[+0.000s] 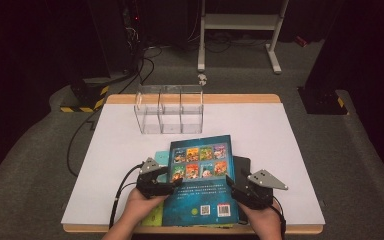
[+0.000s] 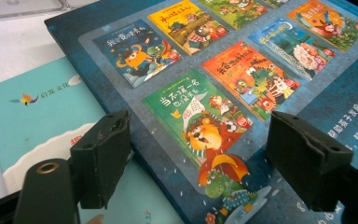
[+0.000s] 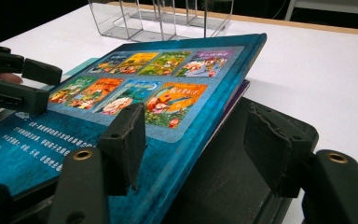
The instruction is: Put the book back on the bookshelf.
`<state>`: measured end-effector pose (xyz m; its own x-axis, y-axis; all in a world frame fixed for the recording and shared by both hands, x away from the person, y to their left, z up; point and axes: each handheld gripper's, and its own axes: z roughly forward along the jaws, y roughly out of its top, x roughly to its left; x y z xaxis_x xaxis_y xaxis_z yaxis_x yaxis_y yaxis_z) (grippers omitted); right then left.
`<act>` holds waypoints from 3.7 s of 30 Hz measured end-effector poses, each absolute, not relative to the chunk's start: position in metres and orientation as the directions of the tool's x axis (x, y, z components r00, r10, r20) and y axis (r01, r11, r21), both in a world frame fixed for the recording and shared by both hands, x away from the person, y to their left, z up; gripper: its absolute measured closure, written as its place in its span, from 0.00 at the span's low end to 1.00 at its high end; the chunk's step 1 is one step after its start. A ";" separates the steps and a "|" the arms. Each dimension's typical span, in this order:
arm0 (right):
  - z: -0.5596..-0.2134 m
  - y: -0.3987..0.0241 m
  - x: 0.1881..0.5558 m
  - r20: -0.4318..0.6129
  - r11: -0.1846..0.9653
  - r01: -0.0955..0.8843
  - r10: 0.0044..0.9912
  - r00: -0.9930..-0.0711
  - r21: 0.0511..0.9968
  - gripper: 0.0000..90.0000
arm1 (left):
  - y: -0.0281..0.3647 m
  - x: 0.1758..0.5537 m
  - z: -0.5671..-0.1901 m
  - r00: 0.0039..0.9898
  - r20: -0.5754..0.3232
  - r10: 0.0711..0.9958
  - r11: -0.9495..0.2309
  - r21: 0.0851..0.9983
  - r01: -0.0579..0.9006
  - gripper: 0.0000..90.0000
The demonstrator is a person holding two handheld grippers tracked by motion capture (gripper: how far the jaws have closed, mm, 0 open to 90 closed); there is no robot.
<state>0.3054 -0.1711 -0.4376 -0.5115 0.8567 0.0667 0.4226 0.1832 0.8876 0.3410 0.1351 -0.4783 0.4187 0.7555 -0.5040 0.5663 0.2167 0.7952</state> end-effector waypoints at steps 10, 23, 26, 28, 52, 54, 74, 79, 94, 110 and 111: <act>-0.433 -0.171 0.323 0.086 0.166 0.425 0.853 -0.514 0.890 0.40 | 0.139 0.325 -0.479 0.417 -0.527 0.741 0.234 0.784 0.575 0.29; -0.437 -0.161 0.328 0.103 0.173 0.442 0.839 -0.534 0.880 0.37 | 0.140 0.322 -0.479 0.422 -0.540 0.728 0.228 0.772 0.594 0.27; -0.439 -0.160 0.325 0.095 0.186 0.447 0.839 -0.536 0.875 0.37 | 0.140 0.323 -0.479 0.424 -0.537 0.729 0.222 0.772 0.596 0.27; -0.439 -0.160 0.324 0.093 0.188 0.449 0.841 -0.533 0.874 0.37 | 0.140 0.323 -0.479 0.425 -0.536 0.729 0.220 0.772 0.597 0.27; -0.446 -0.168 0.297 0.112 0.180 0.472 0.843 -0.526 0.863 0.42 | 0.130 0.340 -0.477 0.440 -0.537 0.720 0.217 0.776 0.593 0.28; -0.447 -0.169 0.294 0.121 0.172 0.477 0.843 -0.523 0.862 0.40 | 0.129 0.343 -0.477 0.442 -0.535 0.720 0.214 0.777 0.592 0.28; -0.439 -0.167 0.321 0.129 0.153 0.509 0.869 -0.477 0.847 0.30 | 0.123 0.361 -0.475 0.441 -0.519 0.732 0.214 0.790 0.574 0.30; -0.444 -0.169 0.324 0.158 0.128 0.520 0.868 -0.470 0.844 0.30 | 0.125 0.361 -0.477 0.429 -0.544 0.721 0.235 0.774 0.588 0.30; -0.442 -0.179 0.316 0.178 0.109 0.545 0.877 -0.447 0.831 0.25 | 0.110 0.355 -0.473 0.462 -0.530 0.711 0.205 0.784 0.586 0.30; -0.445 -0.175 0.328 0.219 0.098 0.587 0.868 -0.446 0.804 0.25 | 0.115 0.347 -0.473 0.463 -0.523 0.715 0.195 0.786 0.587 0.29; -0.445 -0.175 0.328 0.220 0.099 0.589 0.868 -0.446 0.802 0.25 | 0.115 0.347 -0.473 0.463 -0.525 0.714 0.197 0.785 0.587 0.29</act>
<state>0.3284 -0.1754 -0.4448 -0.4460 0.8675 0.2203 0.5889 0.0991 0.8021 0.3466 0.1153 -0.4732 0.4625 0.7145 -0.5250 0.5870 0.1969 0.7852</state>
